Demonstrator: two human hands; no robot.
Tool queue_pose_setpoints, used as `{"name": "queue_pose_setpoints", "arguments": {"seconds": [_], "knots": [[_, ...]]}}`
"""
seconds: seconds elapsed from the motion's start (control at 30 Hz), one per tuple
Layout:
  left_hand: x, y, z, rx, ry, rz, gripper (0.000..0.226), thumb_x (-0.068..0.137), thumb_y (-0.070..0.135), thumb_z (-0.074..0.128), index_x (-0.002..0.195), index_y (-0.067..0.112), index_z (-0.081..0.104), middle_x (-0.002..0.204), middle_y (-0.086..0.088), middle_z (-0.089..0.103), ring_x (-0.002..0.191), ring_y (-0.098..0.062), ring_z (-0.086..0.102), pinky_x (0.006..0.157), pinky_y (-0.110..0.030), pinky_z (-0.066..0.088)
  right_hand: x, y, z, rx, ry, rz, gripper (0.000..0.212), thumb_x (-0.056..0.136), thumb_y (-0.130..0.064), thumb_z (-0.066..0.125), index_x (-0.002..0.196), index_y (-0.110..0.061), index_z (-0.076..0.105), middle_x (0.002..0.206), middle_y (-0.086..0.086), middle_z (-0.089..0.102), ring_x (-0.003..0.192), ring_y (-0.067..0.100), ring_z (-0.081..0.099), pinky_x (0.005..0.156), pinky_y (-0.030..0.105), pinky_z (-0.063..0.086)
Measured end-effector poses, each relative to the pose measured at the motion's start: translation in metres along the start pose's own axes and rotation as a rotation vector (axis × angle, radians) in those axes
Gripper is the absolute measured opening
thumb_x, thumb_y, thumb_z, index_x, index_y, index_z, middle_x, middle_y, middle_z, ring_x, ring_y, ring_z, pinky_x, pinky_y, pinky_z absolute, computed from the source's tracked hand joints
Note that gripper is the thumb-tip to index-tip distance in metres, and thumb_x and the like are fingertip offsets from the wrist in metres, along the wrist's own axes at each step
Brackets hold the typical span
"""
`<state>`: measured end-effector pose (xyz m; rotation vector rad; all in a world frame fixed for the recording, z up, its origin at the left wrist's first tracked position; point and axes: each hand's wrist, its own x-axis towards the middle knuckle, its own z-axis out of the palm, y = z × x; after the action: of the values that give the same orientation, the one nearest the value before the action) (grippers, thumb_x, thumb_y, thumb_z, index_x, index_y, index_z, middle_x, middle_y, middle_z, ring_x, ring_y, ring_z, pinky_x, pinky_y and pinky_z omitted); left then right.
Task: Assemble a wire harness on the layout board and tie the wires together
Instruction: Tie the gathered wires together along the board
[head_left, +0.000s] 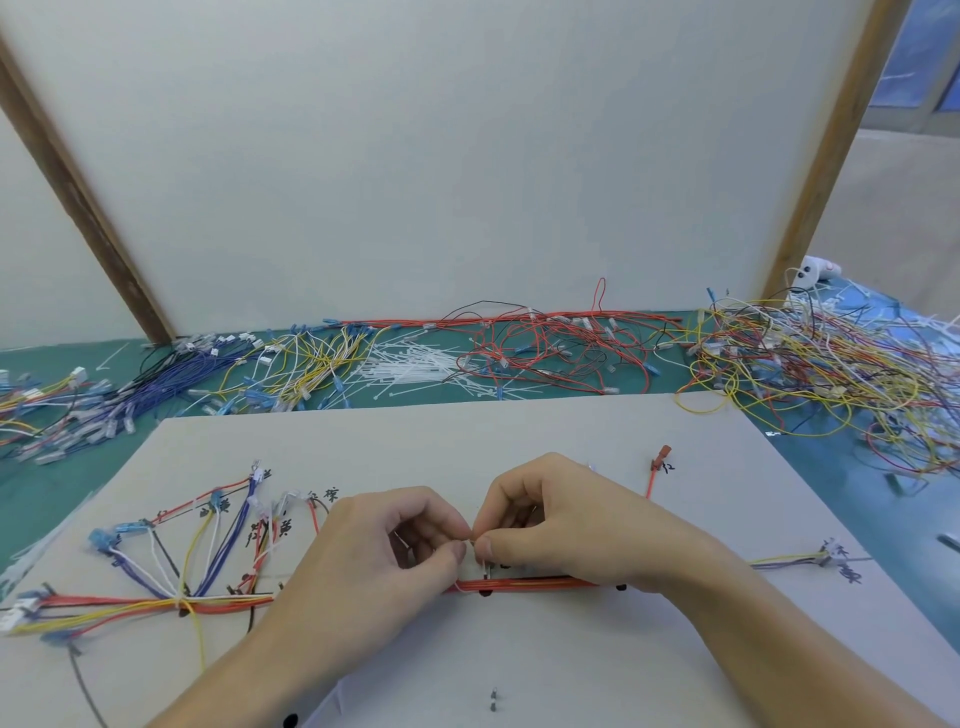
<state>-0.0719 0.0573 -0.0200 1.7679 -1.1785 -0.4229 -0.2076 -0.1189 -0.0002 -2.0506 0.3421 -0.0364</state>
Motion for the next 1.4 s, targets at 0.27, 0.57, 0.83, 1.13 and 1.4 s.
{"name": "queue_pose_setpoints", "arguments": {"seconds": [0.27,0.57,0.83,1.13,1.4], "knots": [[0.0006,-0.0004,0.0002,-0.037,-0.002,-0.016,0.013,0.077,0.034,0.073,0.089,0.033,0.079,0.071,0.004,0.073,0.057,0.000,0.056,0.054,-0.016,0.043,0.0013,0.0015,-0.0009,0.025,-0.006,-0.008,0.008,0.088,-0.027,0.076,0.090,-0.019,0.078,0.082,-0.002,0.079,0.071,0.004,0.068,0.069,0.023,0.055],[0.0012,-0.0010,-0.0001,-0.021,-0.017,-0.031,0.014,0.075,0.038,0.072,0.087,0.032,0.077,0.070,0.005,0.073,0.058,-0.002,0.058,0.054,-0.017,0.044,0.0003,-0.0002,-0.0006,0.008,-0.002,-0.010,0.009,0.088,-0.028,0.076,0.090,-0.020,0.078,0.080,-0.005,0.078,0.068,0.002,0.066,0.066,0.021,0.052],[0.0010,-0.0001,-0.0002,-0.022,-0.023,-0.036,0.012,0.075,0.035,0.073,0.085,0.031,0.077,0.068,0.004,0.073,0.056,0.000,0.057,0.053,-0.014,0.043,0.0006,0.0002,-0.0003,0.009,0.000,-0.007,0.007,0.087,-0.028,0.076,0.089,-0.022,0.078,0.080,-0.006,0.078,0.068,0.002,0.067,0.068,0.021,0.054],[0.0012,0.0012,-0.0004,-0.003,-0.030,-0.027,0.009,0.078,0.031,0.075,0.087,0.033,0.078,0.070,0.004,0.074,0.057,0.000,0.058,0.054,-0.015,0.043,0.0012,0.0012,0.0002,0.004,0.004,-0.013,0.009,0.088,-0.030,0.076,0.090,-0.021,0.078,0.080,-0.005,0.078,0.068,0.002,0.066,0.069,0.025,0.055],[0.0008,0.0027,-0.0012,0.026,-0.051,-0.028,0.018,0.083,0.013,0.080,0.084,0.031,0.078,0.067,0.005,0.073,0.053,0.000,0.055,0.053,-0.011,0.040,0.0017,0.0024,0.0004,0.021,0.010,-0.014,0.009,0.087,-0.031,0.074,0.090,-0.023,0.077,0.080,-0.005,0.078,0.068,0.002,0.066,0.065,0.018,0.052]]}}
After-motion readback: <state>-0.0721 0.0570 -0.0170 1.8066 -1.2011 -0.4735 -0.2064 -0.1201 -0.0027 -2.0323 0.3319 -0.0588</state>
